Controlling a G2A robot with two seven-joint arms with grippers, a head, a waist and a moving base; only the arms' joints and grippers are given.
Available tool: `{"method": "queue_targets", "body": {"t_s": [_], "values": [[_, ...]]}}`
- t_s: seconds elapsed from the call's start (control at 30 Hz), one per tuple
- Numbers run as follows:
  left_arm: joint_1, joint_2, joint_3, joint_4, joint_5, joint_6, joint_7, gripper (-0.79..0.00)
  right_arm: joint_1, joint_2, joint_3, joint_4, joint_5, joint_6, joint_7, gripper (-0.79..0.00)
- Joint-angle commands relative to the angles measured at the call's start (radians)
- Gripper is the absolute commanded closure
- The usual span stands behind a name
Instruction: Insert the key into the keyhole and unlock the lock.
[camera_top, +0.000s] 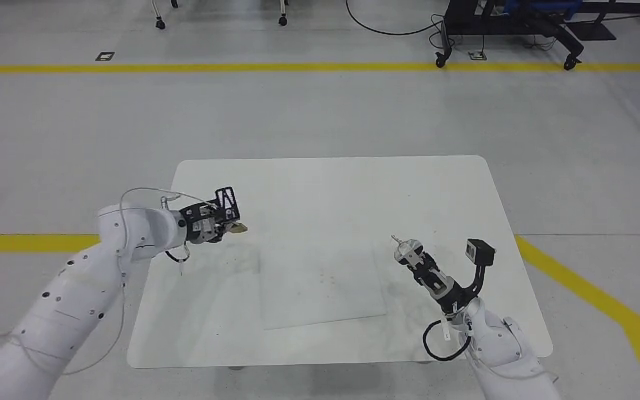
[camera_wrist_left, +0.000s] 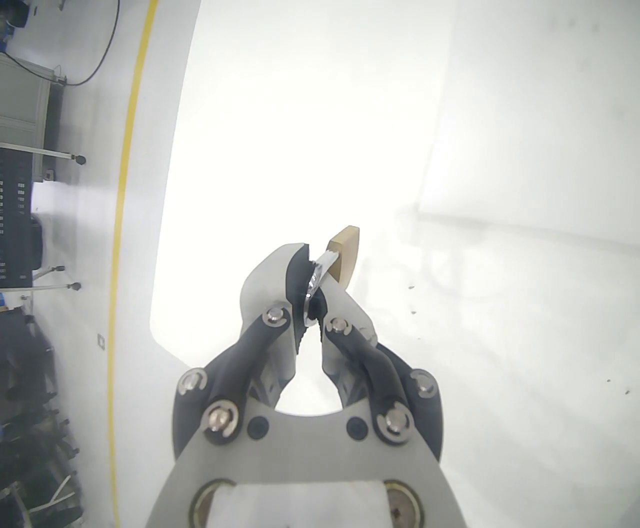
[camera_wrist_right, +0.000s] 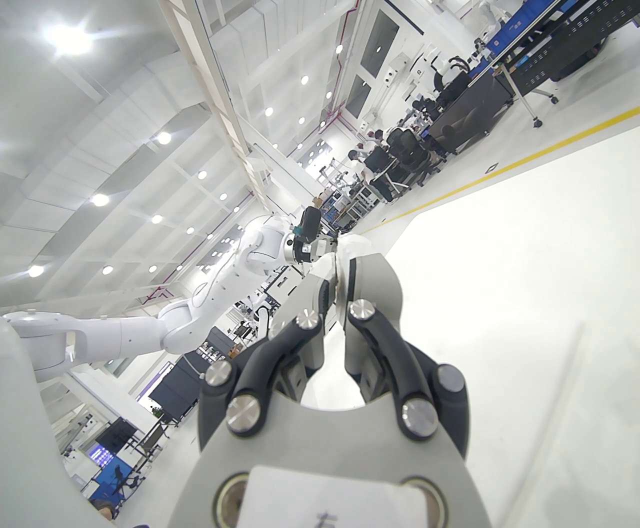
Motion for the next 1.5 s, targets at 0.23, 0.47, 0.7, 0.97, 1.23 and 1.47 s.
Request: {"method": "queue_targets", "body": {"t_s": [0.23,0.47,0.7,0.97,1.23,1.47], "values": [[-0.155,-0.149,0.236,0.369,-1.099,-0.165,-0.226,0.000,0.291,-0.065,-0.265,0.183,0.267,0.059,0.013,0.000],[-0.275,-0.246,0.351,0.518,-1.766,-0.145,-0.617,0.000,0.429,-0.092,-0.336,0.283,0.309,0.081,0.082,0.000],[-0.275,-0.246,0.351,0.518,-1.766,-0.145,-0.617,0.000,0.429,-0.092,-0.336,0.283,0.309,0.081,0.082,0.000],[-0.167,-0.270,0.308,0.390,-2.048,-0.050,-0.565,0.000,0.452,-0.116,-0.360,0.298,0.262,0.130,-0.072,0.000],[-0.176,-0.308,0.310,0.433,-2.081,-0.026,-0.642,0.000,0.511,-0.159,-0.429,0.367,0.267,0.094,-0.141,0.000],[-0.187,-0.334,0.303,0.473,-2.068,-0.020,-0.679,0.000,0.547,-0.188,-0.469,0.402,0.275,0.066,-0.142,0.000]]}}
